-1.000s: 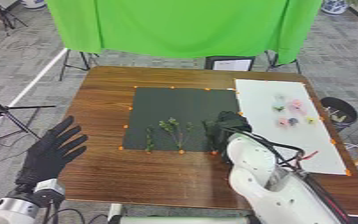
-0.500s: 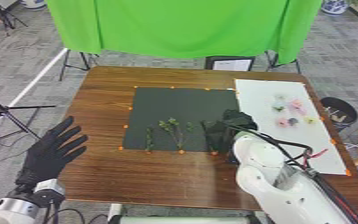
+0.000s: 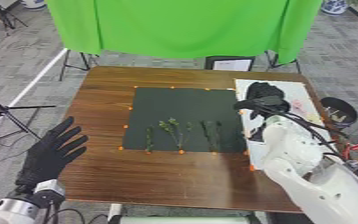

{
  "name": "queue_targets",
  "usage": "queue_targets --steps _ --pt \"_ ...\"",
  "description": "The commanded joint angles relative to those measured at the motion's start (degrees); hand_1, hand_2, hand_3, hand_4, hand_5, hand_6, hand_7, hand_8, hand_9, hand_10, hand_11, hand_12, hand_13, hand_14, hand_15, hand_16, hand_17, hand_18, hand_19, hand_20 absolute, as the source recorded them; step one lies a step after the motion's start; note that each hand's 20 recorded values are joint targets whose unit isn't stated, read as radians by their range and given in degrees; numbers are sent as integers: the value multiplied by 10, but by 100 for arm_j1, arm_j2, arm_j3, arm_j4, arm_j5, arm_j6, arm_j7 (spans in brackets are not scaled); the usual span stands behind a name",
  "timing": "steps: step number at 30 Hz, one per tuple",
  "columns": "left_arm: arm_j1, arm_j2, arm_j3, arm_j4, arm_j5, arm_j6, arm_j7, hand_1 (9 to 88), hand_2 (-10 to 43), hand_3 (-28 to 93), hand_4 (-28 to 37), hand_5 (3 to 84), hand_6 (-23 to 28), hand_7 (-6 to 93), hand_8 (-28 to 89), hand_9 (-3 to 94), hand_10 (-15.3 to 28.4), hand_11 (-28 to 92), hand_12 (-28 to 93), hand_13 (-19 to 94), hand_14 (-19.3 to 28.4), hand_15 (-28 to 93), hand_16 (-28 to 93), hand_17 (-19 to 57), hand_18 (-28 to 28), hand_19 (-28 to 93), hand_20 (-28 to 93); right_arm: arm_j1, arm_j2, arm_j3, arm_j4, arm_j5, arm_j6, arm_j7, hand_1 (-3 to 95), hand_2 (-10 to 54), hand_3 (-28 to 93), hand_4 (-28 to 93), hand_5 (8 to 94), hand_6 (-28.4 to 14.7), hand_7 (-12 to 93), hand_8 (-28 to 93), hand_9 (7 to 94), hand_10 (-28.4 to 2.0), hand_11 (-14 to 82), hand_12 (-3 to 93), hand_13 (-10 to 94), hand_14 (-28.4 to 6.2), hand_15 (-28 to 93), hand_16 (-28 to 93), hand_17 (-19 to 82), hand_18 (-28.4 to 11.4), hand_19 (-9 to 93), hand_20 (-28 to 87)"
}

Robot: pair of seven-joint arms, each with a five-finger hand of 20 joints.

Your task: Arrange flowers

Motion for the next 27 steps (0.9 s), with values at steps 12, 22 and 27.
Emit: queue_targets --steps 12,22,27 --pt "107 -83 -54 -48 43 2 -1 229 -50 681 -283 237 25 177 -104 222 109 130 197 182 156 225 18 -115 236 370 89 -241 665 676 496 -61 -1235 134 246 -95 860 -283 403 -93 251 -100 448 -143 259 239 495 -116 783 255 228 -225 822 555" --pt "95 -94 -48 -43 47 -1 -8 228 -51 682 -283 237 25 175 -103 222 109 132 197 182 157 226 19 -115 236 370 89 -301 707 677 733 -111 -1321 278 253 -95 843 -283 515 -61 257 -109 580 -129 262 229 576 -97 767 274 251 -224 831 548" --pt "98 -94 -45 -40 40 5 3 229 -51 682 -283 237 25 176 -103 222 109 132 196 182 157 227 19 -115 236 370 89 -281 694 624 846 -95 -1309 292 254 -95 841 -283 529 -52 266 -113 595 -126 258 232 584 -97 764 282 256 -224 834 547"
